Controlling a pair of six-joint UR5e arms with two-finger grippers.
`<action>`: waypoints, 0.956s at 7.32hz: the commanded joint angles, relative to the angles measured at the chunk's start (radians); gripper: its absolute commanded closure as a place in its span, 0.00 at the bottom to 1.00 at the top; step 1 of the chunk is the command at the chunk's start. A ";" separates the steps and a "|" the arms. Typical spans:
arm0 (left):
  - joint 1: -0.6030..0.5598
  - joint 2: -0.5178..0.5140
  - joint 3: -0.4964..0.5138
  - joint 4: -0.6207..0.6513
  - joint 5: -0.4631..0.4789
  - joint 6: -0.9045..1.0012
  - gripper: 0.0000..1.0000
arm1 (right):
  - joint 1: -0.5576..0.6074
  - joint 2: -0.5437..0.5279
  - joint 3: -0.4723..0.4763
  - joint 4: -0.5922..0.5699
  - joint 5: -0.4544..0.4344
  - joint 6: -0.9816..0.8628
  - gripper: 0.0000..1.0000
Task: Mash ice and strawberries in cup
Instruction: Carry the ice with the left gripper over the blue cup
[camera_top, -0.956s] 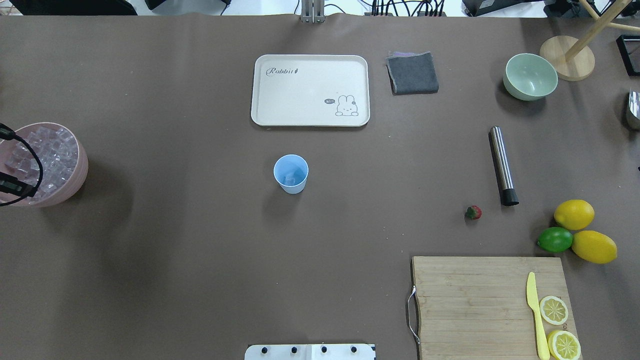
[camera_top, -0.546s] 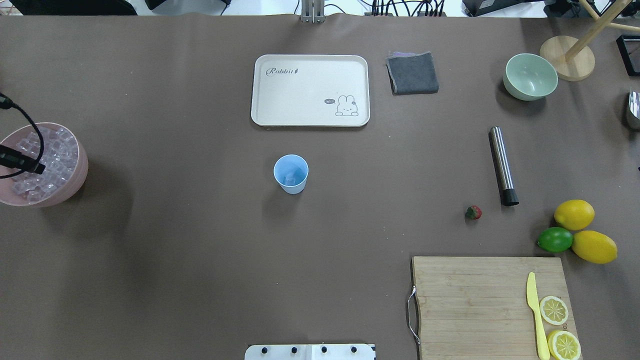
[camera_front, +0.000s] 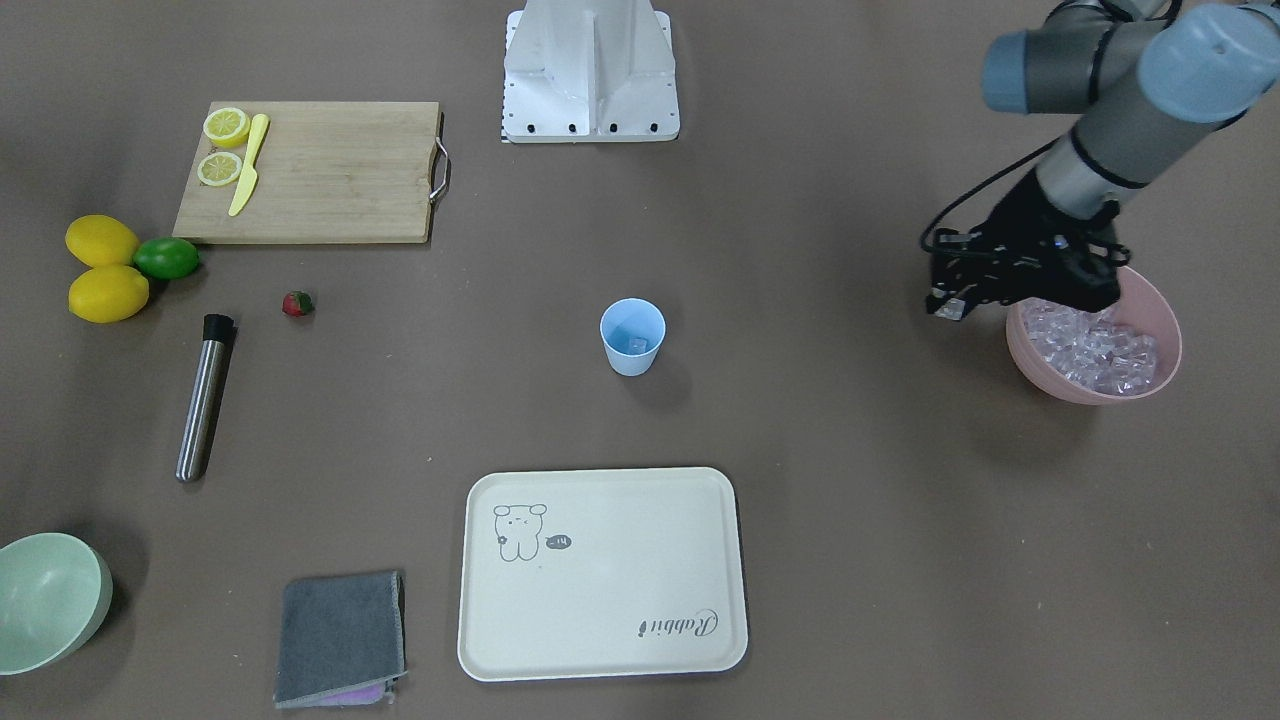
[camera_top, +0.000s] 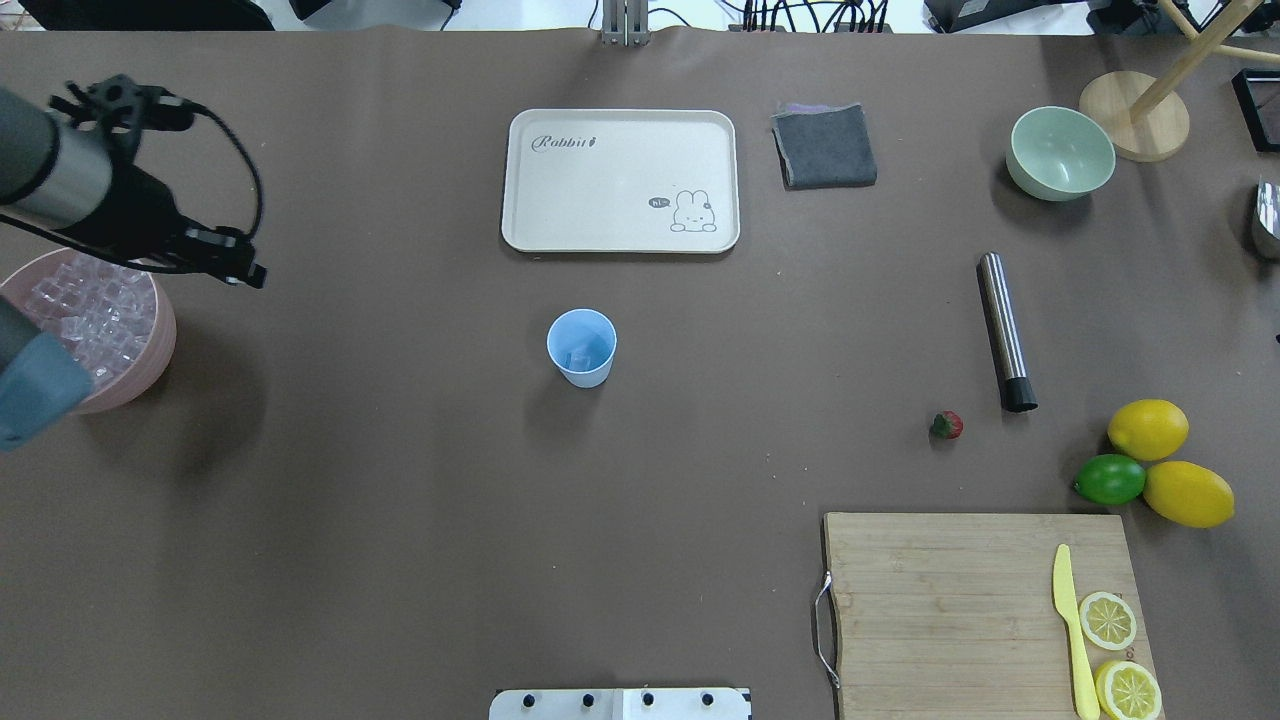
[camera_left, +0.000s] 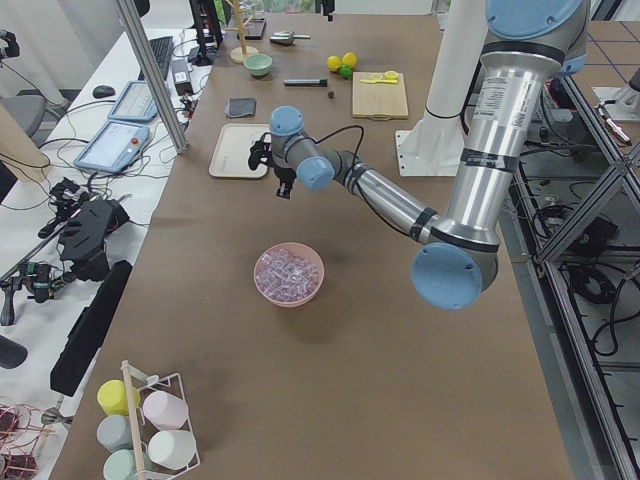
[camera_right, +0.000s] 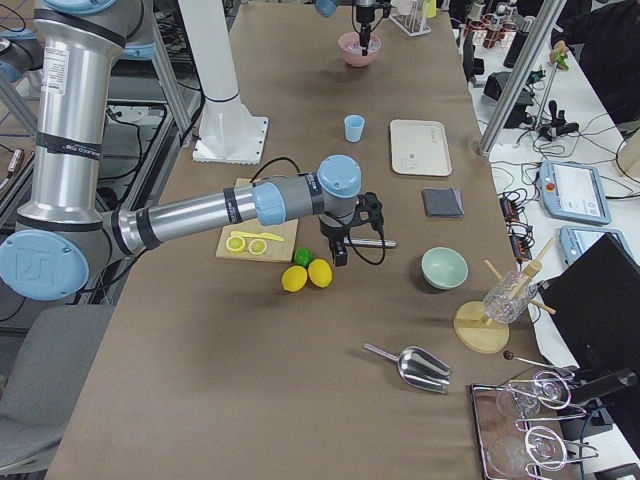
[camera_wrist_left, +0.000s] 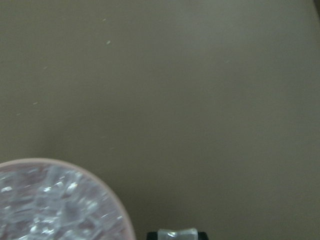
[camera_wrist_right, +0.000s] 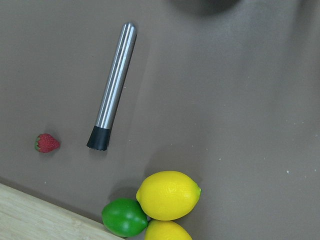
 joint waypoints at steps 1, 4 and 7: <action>0.156 -0.220 0.069 0.083 0.110 -0.171 1.00 | 0.000 0.000 -0.003 0.000 -0.001 -0.001 0.00; 0.247 -0.433 0.250 0.072 0.190 -0.294 1.00 | 0.000 0.002 -0.012 0.000 -0.001 -0.001 0.00; 0.307 -0.436 0.255 0.061 0.228 -0.332 1.00 | 0.000 0.002 -0.014 0.000 -0.001 -0.001 0.00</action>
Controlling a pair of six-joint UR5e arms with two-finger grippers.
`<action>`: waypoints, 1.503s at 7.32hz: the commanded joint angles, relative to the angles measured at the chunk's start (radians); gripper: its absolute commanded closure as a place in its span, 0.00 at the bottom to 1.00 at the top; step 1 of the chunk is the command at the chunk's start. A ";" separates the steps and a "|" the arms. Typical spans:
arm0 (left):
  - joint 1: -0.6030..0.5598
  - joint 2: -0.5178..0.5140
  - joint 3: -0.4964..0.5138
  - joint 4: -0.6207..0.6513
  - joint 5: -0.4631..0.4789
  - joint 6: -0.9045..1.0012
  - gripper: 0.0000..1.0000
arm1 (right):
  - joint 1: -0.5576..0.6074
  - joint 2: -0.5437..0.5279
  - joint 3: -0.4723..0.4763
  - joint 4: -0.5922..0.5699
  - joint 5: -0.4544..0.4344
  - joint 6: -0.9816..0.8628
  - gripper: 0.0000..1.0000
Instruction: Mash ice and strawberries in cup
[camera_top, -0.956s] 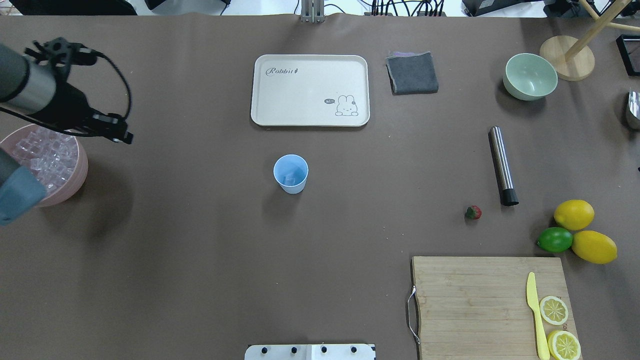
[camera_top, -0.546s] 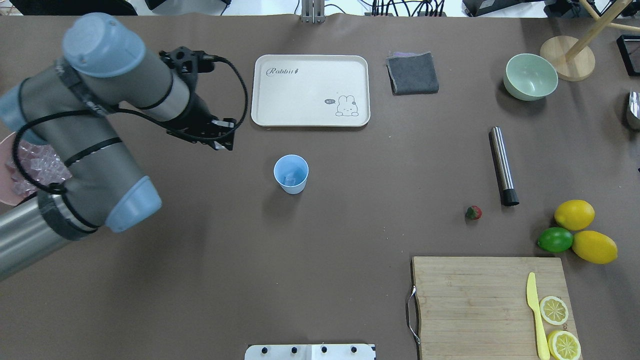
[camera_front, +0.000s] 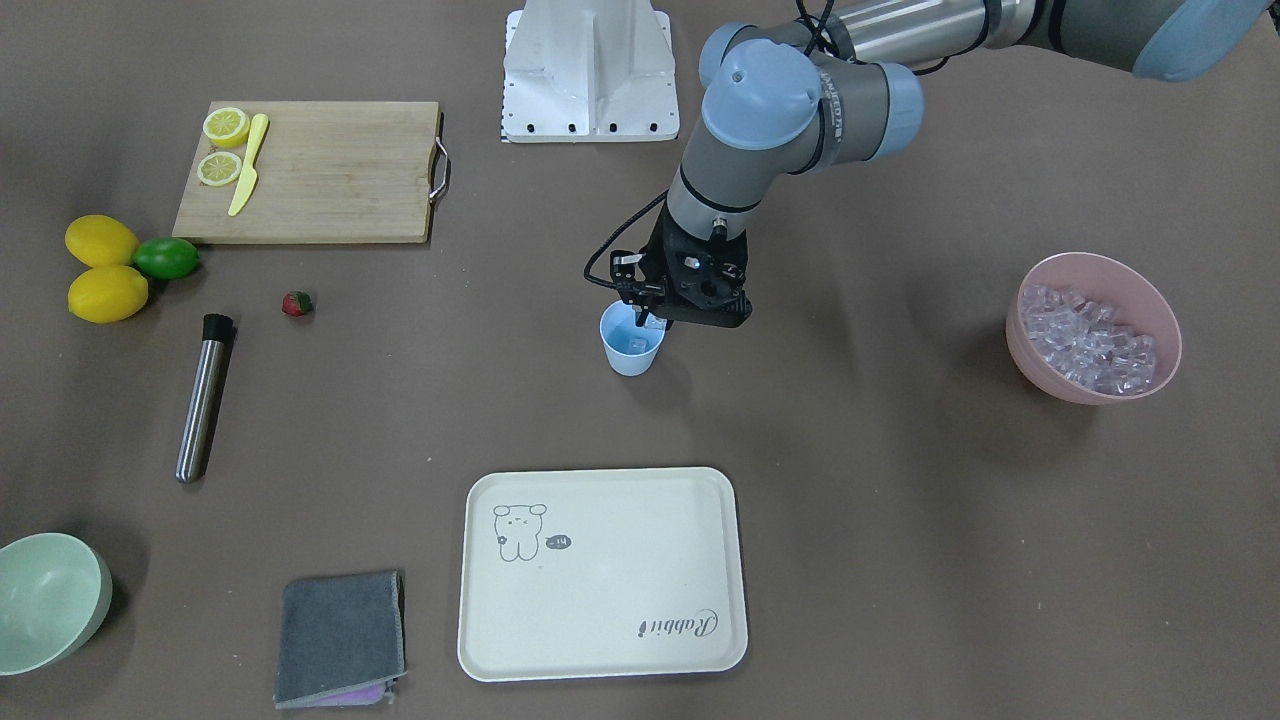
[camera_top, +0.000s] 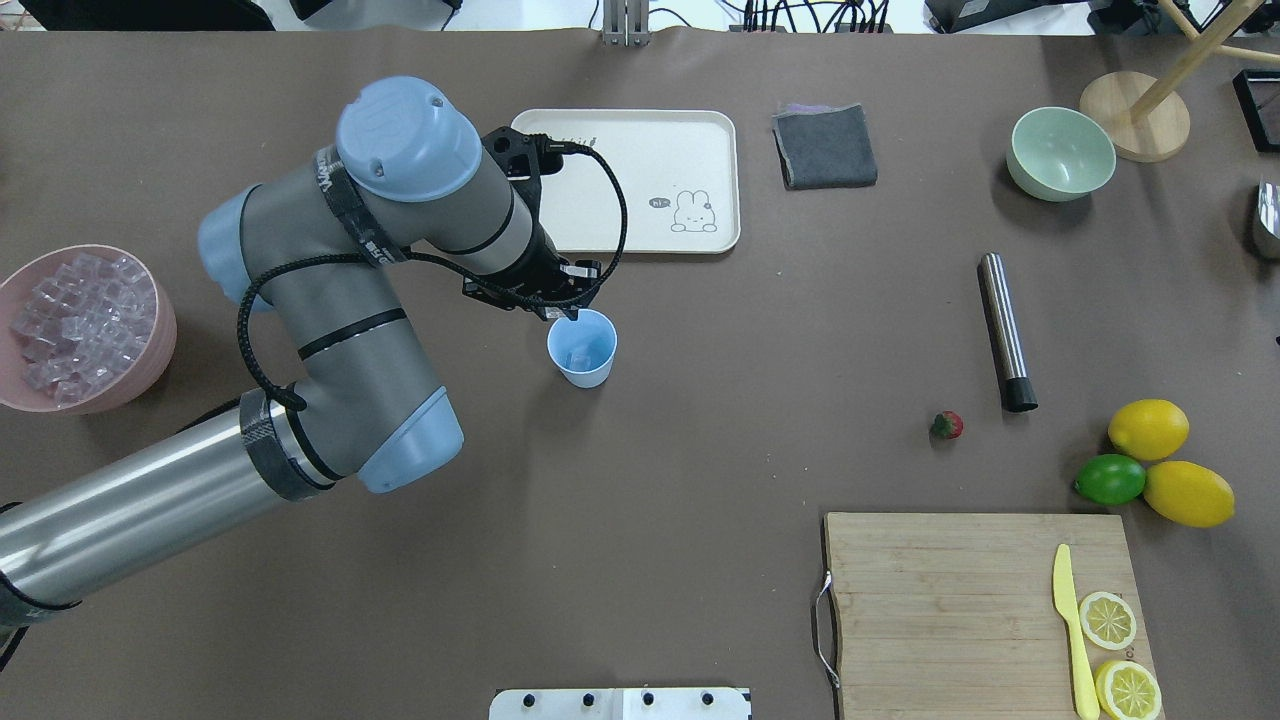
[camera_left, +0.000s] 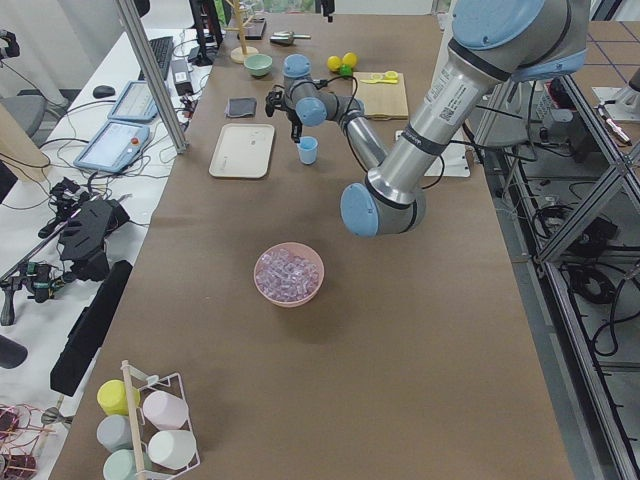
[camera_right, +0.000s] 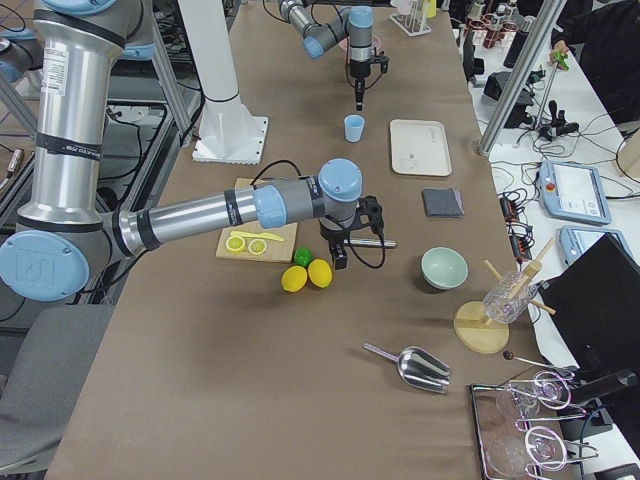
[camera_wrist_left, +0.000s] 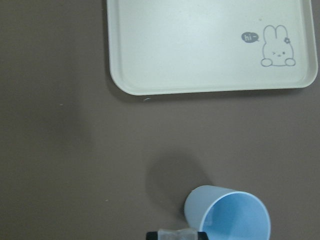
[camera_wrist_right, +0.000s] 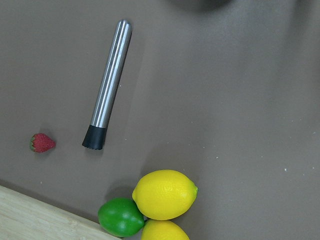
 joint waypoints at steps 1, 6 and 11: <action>0.024 -0.007 0.004 -0.004 0.021 -0.009 0.71 | 0.000 0.000 -0.001 0.000 0.000 0.000 0.00; -0.045 0.003 -0.010 0.006 0.019 0.074 0.18 | 0.000 -0.002 -0.001 0.000 0.000 -0.002 0.00; -0.291 0.432 -0.264 0.012 -0.065 0.557 0.17 | 0.000 0.000 -0.003 -0.002 0.000 0.000 0.00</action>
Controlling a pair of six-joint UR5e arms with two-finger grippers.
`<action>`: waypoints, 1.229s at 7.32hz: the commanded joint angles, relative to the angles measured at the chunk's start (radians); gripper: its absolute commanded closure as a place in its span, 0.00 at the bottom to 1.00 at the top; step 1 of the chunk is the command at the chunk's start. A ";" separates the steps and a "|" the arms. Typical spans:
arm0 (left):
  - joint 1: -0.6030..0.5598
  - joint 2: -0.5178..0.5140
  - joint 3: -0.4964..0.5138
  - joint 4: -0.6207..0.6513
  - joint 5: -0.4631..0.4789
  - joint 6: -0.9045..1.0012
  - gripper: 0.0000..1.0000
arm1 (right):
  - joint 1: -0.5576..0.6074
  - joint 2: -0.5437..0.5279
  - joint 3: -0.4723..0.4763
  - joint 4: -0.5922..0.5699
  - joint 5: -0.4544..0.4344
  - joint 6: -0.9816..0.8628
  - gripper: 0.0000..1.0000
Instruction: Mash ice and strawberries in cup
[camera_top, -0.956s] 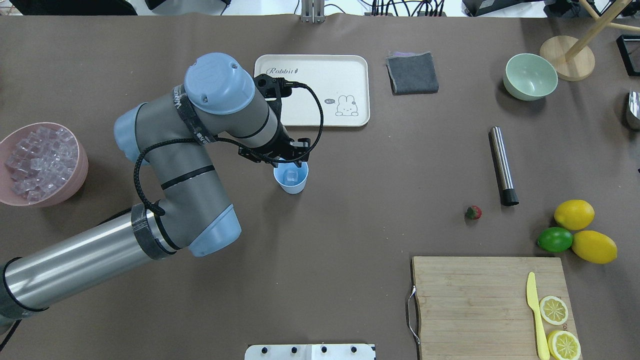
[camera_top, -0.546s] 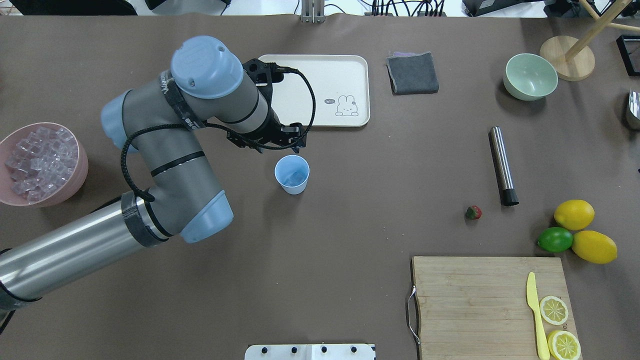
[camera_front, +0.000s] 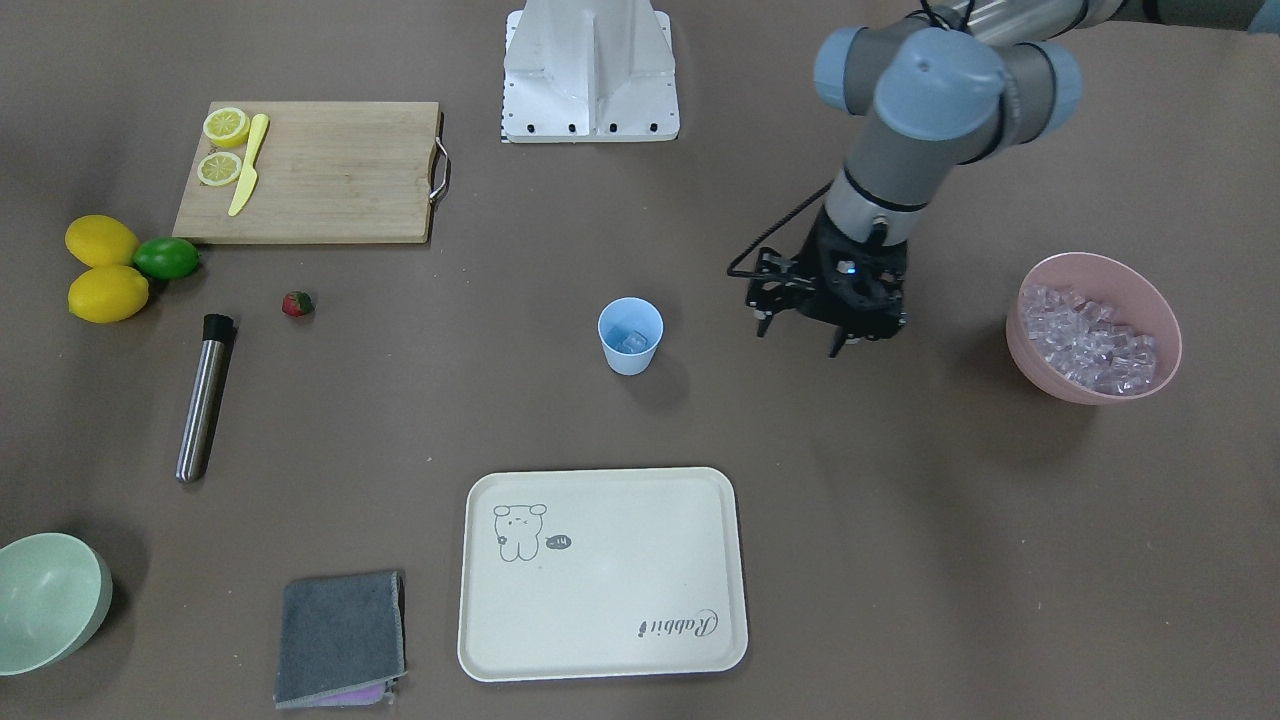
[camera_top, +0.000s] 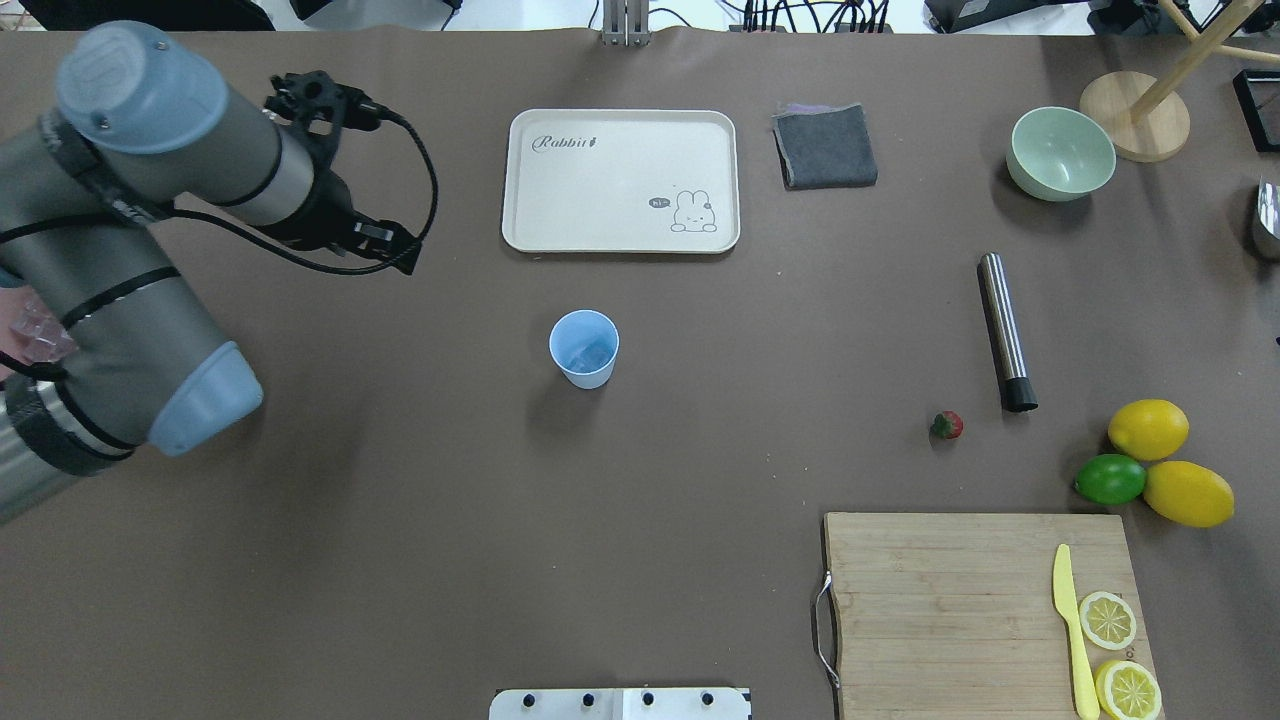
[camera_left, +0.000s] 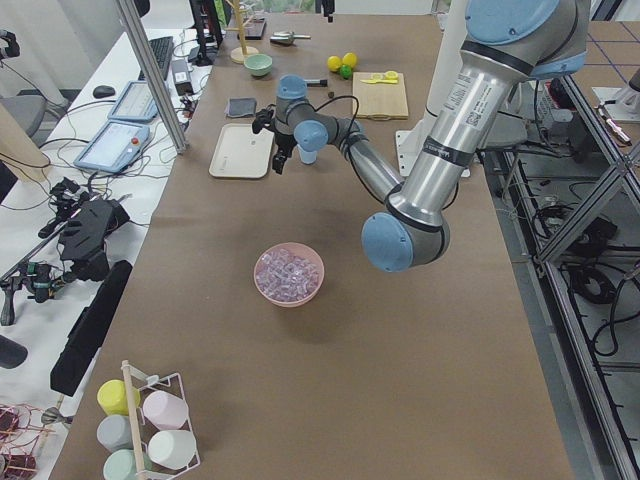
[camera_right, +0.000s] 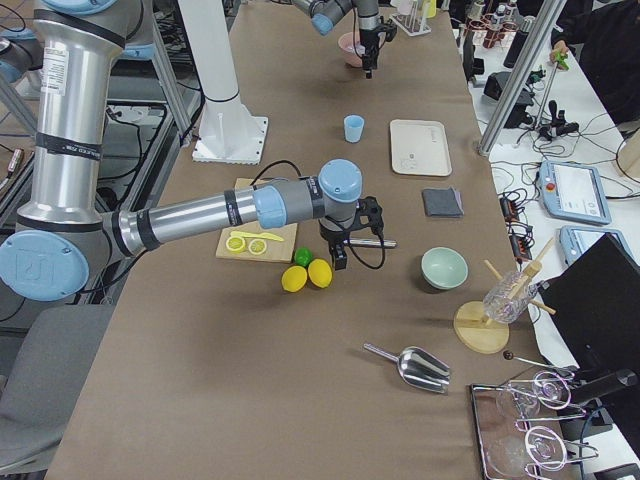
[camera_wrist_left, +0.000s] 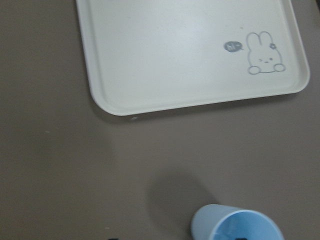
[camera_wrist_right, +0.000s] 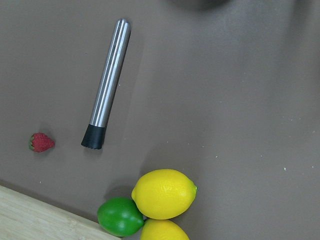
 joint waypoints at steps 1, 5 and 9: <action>-0.104 0.174 -0.066 -0.006 -0.034 0.160 0.17 | 0.000 0.001 -0.007 0.000 0.000 -0.001 0.00; -0.236 0.323 -0.033 -0.015 -0.034 0.300 0.11 | -0.002 0.004 -0.012 0.000 0.002 0.002 0.00; -0.267 0.308 0.122 -0.070 -0.055 0.233 0.09 | -0.003 0.011 -0.012 0.000 0.000 0.002 0.00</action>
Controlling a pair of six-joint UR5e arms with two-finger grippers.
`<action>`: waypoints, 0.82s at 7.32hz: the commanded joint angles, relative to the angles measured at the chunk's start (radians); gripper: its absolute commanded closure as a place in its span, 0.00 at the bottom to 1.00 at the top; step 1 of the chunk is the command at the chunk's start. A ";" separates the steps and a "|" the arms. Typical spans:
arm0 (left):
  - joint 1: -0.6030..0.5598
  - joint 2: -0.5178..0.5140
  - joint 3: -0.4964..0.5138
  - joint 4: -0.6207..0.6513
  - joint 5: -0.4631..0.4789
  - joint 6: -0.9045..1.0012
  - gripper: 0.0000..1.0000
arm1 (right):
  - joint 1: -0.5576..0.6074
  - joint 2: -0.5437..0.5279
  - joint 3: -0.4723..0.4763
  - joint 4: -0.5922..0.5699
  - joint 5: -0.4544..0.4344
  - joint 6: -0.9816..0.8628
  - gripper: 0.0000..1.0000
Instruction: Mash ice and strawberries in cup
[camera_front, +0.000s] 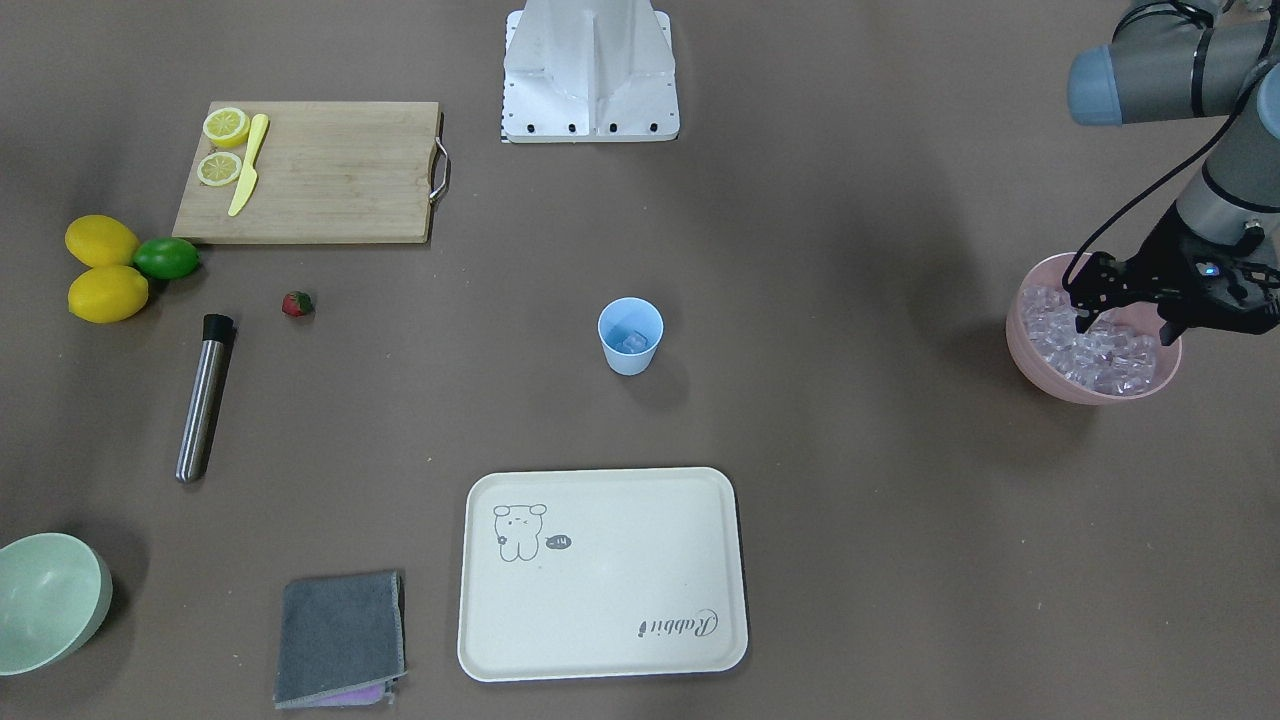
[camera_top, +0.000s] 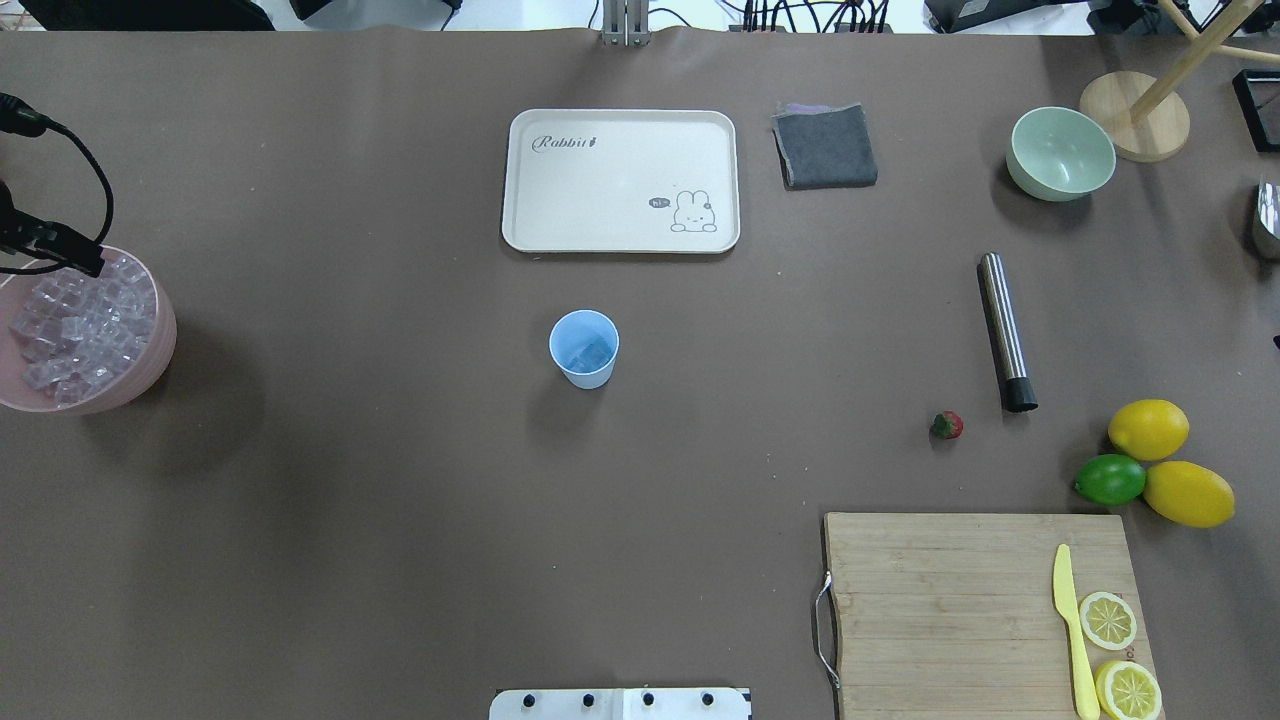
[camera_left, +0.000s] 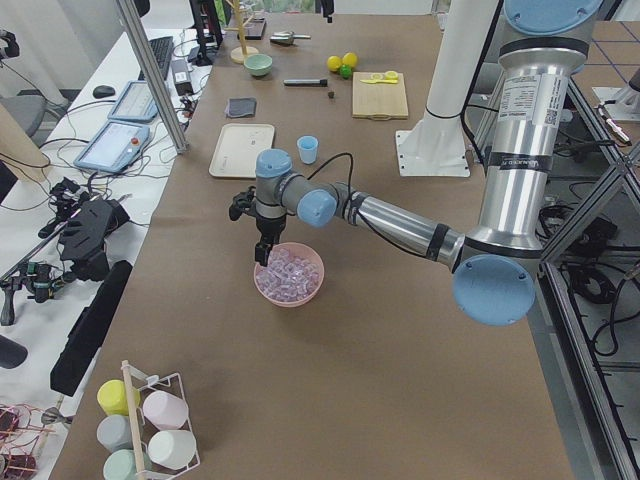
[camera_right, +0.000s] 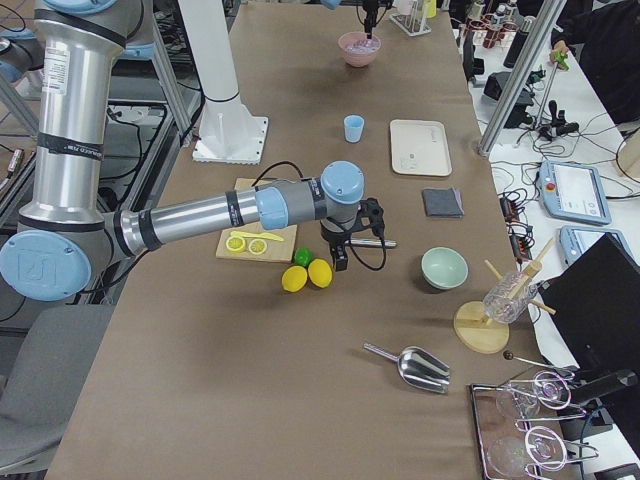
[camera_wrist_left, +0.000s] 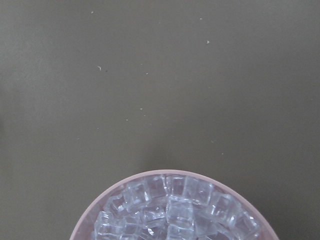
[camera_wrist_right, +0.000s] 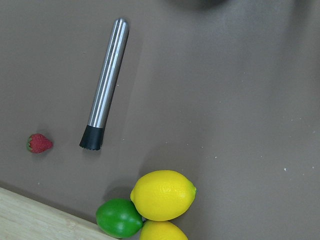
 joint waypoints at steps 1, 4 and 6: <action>-0.009 -0.003 0.100 -0.102 -0.074 -0.099 0.09 | 0.000 0.005 0.000 0.000 -0.001 -0.002 0.00; -0.007 0.011 0.127 -0.213 -0.076 -0.122 0.09 | 0.000 0.005 0.002 0.000 0.001 -0.002 0.00; -0.001 0.008 0.171 -0.276 -0.076 -0.134 0.06 | 0.000 0.005 0.002 0.000 0.001 -0.002 0.00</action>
